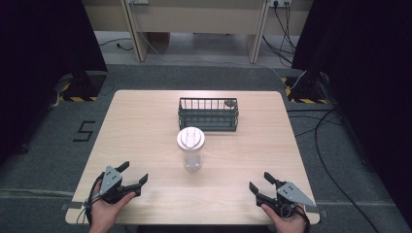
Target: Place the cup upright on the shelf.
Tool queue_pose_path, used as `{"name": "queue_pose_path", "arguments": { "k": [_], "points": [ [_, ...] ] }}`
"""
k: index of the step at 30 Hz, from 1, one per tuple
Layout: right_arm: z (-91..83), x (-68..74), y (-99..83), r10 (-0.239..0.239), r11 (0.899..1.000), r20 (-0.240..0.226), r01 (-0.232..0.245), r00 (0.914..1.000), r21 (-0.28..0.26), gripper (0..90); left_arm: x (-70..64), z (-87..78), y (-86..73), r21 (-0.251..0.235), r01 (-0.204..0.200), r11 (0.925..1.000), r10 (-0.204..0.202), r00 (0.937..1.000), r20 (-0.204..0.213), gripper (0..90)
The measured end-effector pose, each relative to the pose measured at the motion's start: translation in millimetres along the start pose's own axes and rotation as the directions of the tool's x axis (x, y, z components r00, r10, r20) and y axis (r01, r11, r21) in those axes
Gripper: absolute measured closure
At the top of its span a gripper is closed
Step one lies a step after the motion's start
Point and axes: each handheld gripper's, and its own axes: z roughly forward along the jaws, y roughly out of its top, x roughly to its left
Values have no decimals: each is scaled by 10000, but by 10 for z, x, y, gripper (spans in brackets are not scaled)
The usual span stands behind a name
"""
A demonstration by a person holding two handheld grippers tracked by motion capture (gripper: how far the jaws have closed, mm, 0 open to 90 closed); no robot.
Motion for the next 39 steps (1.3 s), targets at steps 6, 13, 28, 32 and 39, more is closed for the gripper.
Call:
{"name": "queue_pose_path", "arguments": {
  "k": [6,13,28,32,39],
  "points": [
    [46,44,69,-160,9996,-103,157,9998,-230,273,1,-11,2,-68,-19,10000,18,9999,-128,144],
    [154,94,108,-287,9995,-317,283,9991,-131,244,-16,6,-1,18,-90,10000,90,10000,-39,144],
    [436,221,278,-619,9980,-761,611,9952,-128,227,-18,13,-6,51,-16,10000,16,10000,-4,145],
    [499,252,318,-676,9977,-874,671,9939,-92,229,-15,10,-7,34,19,10000,-19,10000,-18,145],
    [703,353,442,-966,9953,-1271,964,9872,-83,208,-20,16,-5,23,59,10000,-59,10000,4,145]
  ]
}}
